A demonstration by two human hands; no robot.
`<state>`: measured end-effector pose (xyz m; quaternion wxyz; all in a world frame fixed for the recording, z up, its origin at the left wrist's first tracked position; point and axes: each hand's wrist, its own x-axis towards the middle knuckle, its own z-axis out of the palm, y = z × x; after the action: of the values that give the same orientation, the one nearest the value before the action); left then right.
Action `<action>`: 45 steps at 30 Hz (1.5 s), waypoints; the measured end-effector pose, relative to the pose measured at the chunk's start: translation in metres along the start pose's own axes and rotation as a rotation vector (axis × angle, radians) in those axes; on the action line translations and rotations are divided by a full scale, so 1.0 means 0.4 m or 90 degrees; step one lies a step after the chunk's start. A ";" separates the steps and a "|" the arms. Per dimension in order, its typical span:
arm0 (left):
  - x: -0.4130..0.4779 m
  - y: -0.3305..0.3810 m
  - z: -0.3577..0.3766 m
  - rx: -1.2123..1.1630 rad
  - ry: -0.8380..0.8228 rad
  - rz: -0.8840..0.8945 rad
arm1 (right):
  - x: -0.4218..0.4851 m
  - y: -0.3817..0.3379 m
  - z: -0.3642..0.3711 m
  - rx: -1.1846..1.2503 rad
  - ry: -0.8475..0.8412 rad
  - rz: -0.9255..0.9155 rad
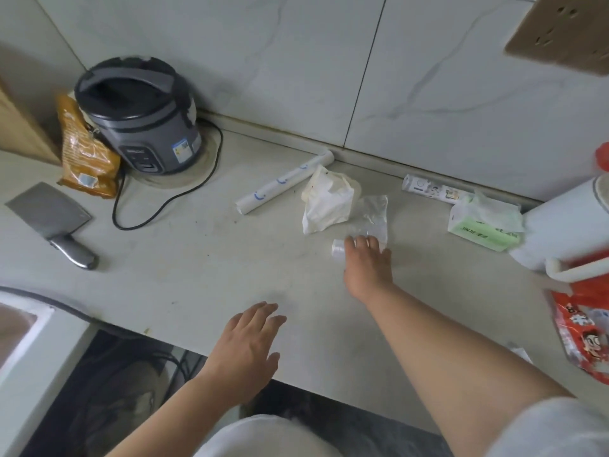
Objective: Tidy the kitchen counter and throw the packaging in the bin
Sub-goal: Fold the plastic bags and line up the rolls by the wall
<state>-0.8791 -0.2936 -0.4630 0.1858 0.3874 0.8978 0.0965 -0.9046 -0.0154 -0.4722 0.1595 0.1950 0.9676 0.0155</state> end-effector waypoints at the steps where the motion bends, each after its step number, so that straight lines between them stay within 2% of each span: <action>1: 0.010 0.007 0.003 0.000 -0.003 0.002 | 0.017 0.001 0.006 -0.003 -0.008 -0.004; 14: 0.101 0.067 0.032 -0.023 -0.002 0.012 | 0.089 0.041 0.063 0.027 -0.015 -0.073; 24: 0.168 0.093 -0.030 -0.099 0.140 -0.053 | -0.050 -0.023 -0.006 0.264 0.075 -0.056; 32: 0.146 0.104 -0.075 -0.176 0.206 0.029 | -0.178 -0.145 -0.082 0.391 0.068 0.010; 45: 0.016 0.062 -0.064 -0.234 0.270 0.087 | -0.295 -0.248 -0.094 0.426 0.091 0.086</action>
<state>-0.8770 -0.2727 -0.4334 0.0537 0.3783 0.8558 0.3486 -0.8502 -0.1509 -0.4099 0.0173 0.2986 0.9128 -0.2782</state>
